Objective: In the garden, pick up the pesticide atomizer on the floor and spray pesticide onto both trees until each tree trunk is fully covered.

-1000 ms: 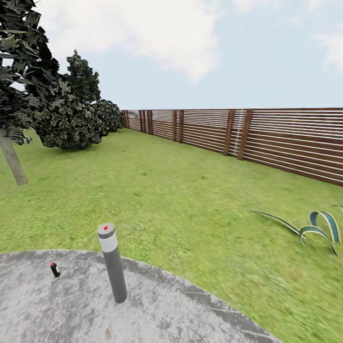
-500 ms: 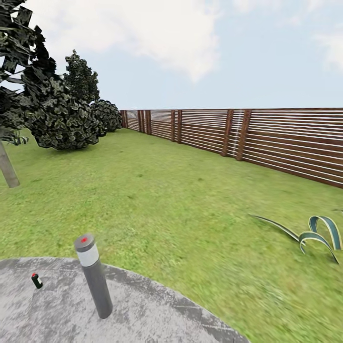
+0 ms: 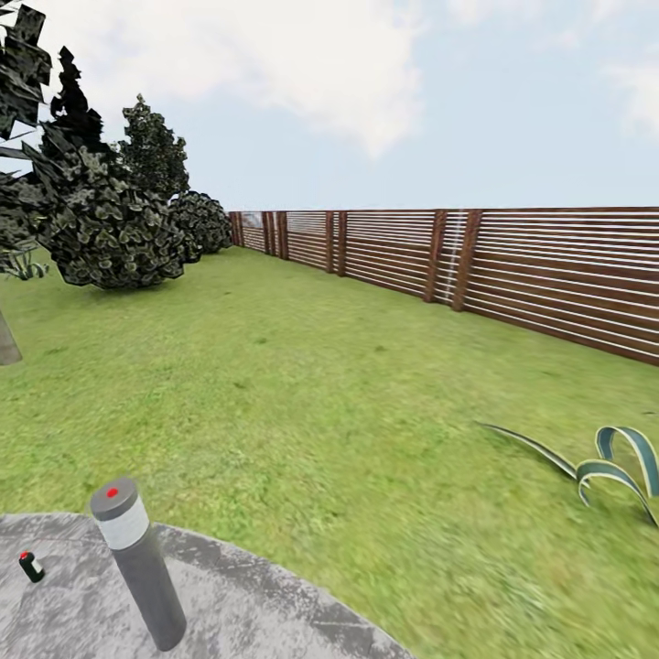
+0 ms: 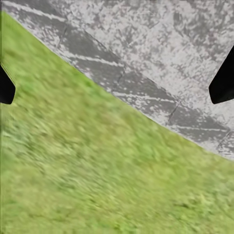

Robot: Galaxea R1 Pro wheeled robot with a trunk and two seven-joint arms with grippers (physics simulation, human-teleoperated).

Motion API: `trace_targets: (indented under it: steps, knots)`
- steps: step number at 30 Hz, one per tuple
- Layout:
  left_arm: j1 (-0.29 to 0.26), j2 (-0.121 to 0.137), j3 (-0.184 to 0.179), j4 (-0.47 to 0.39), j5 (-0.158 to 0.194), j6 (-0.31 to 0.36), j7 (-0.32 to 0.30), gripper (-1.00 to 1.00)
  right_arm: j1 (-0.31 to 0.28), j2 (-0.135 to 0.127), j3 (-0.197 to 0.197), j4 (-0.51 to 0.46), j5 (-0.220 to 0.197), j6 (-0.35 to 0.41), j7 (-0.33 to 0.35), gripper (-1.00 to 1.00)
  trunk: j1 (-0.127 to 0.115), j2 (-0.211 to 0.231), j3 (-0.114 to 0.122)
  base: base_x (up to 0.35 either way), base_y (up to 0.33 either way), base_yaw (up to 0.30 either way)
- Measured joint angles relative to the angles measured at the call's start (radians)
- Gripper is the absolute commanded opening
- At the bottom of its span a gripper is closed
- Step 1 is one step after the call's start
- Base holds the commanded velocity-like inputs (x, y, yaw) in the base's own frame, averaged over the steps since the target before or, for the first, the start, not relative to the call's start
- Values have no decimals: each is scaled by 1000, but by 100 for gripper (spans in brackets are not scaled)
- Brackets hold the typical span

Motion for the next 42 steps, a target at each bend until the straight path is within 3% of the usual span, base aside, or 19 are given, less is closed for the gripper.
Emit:
trace_targets:
  steps: [10, 27, 42]
  knots:
    - [0, -1, 0, 0, 0, 0, 0, 100, 0, 0, 1, 0, 0, 0, 0, 100, 0, 0, 0, 301, -170, 94]
    - [0, 0, 0, -2, 0, 0, 0, 100, 0, 0, 1, 0, 0, 0, 0, 100, 0, 0, 0, 302, -167, 259]
    - [0, 0, 0, -1, 0, 0, 0, 100, 0, 0, 2, 0, 1, 0, 2, 100, 0, 0, 0, 314, -150, 29]
